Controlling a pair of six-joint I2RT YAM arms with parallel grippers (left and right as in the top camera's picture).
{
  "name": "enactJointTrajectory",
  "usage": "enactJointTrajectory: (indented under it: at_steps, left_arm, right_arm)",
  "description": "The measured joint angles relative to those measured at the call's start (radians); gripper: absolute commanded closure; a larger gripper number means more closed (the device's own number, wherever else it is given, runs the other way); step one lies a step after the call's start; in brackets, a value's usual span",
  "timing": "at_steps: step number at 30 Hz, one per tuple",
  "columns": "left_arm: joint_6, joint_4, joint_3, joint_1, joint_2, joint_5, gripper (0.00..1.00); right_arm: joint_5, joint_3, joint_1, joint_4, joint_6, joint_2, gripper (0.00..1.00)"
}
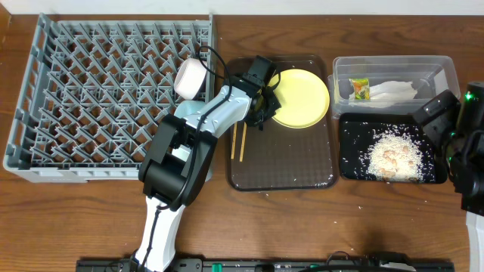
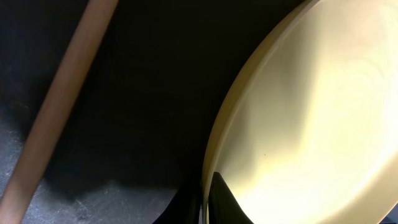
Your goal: Sort waste into correct bins and load items into the dishwasher
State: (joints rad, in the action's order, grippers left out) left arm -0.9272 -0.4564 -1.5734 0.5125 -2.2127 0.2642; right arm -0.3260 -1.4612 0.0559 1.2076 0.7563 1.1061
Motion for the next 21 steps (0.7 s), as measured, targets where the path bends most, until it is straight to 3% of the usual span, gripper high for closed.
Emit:
enactJointTrajectory:
  at_steps: [10, 21]
  left_arm:
    - [0.106, -0.009, 0.019, -0.008, 0.039, -0.006, 0.93]
    - [0.309, -0.008, 0.030, -0.015, 0.335, -0.140, 0.93]
  right_arm:
    - [0.000, 0.000, 0.000, 0.000, 0.000, 0.000, 0.01]
    - [0.000, 0.000, 0.000, 0.000, 0.000, 0.000, 0.01]
